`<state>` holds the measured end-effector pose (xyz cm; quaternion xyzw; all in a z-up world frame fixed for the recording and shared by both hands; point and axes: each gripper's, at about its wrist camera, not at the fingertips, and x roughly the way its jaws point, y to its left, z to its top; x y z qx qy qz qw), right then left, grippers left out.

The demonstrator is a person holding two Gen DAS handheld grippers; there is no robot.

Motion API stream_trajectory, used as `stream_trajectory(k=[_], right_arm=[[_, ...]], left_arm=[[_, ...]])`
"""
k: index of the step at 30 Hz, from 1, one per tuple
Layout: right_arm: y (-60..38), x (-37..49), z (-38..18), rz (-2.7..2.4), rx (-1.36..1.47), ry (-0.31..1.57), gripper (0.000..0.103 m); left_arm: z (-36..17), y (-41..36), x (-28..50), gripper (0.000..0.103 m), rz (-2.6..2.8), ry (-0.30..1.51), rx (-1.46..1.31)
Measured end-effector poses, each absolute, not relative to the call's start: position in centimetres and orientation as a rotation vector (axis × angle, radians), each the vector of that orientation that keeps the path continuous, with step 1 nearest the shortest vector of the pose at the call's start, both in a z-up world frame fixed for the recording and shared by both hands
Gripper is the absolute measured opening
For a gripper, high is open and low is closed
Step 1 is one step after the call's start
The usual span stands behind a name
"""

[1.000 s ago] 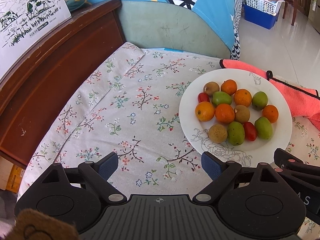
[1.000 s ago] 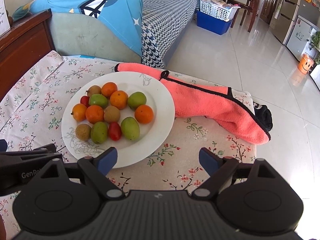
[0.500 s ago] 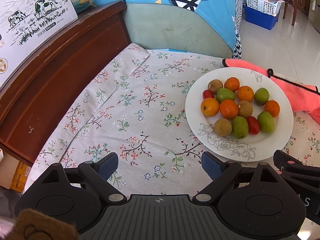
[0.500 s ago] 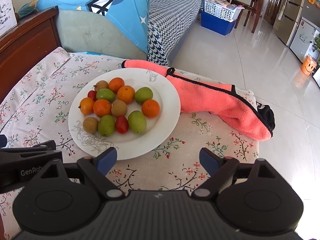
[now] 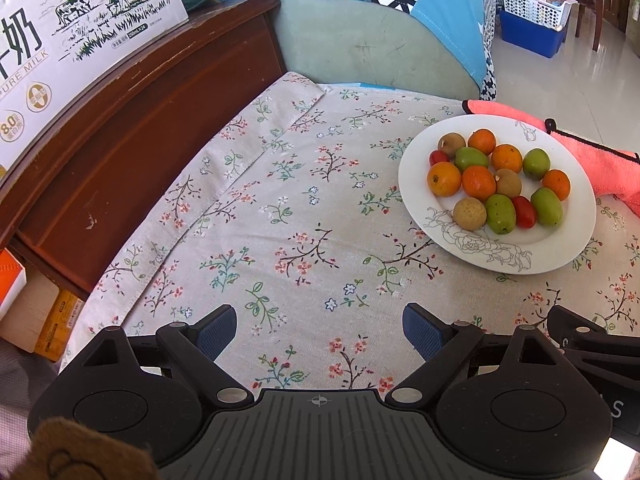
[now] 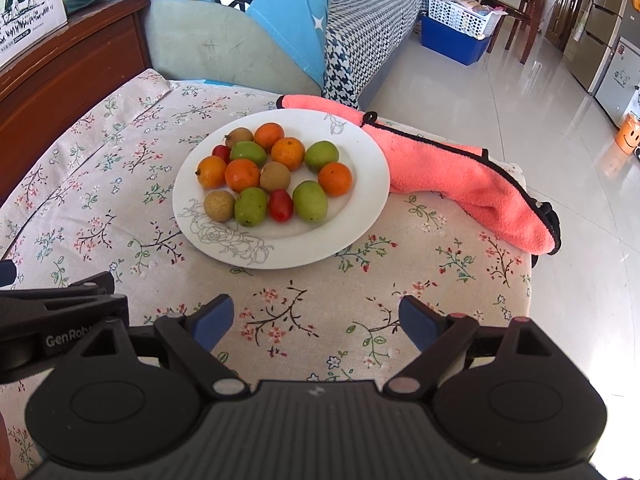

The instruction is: Organize fruits

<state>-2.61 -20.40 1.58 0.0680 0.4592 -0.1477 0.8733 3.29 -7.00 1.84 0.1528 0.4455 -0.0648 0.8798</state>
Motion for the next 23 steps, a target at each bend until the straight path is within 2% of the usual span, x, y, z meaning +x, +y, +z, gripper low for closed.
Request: stream_trajectory(k=[6, 10, 23], right_arm=[[-19.4, -3.9, 1.2, -0.278, 0.143, 0.964, 0.09], [-19.0, -4.7, 0.9, -0.269, 0.146, 0.959, 0.094], [-19.0, -6.0, -2.1, -0.327, 0.163, 0.956, 0.094]], left_arm=[[1.5, -5.7, 1.8, 0.092, -0.131, 0.931, 0.325], [1.4, -4.7, 1.0, 0.092, -0.135, 0.935, 0.323], [2.1, -2.2, -0.4, 0.093, -0.15, 0.931, 0.252]])
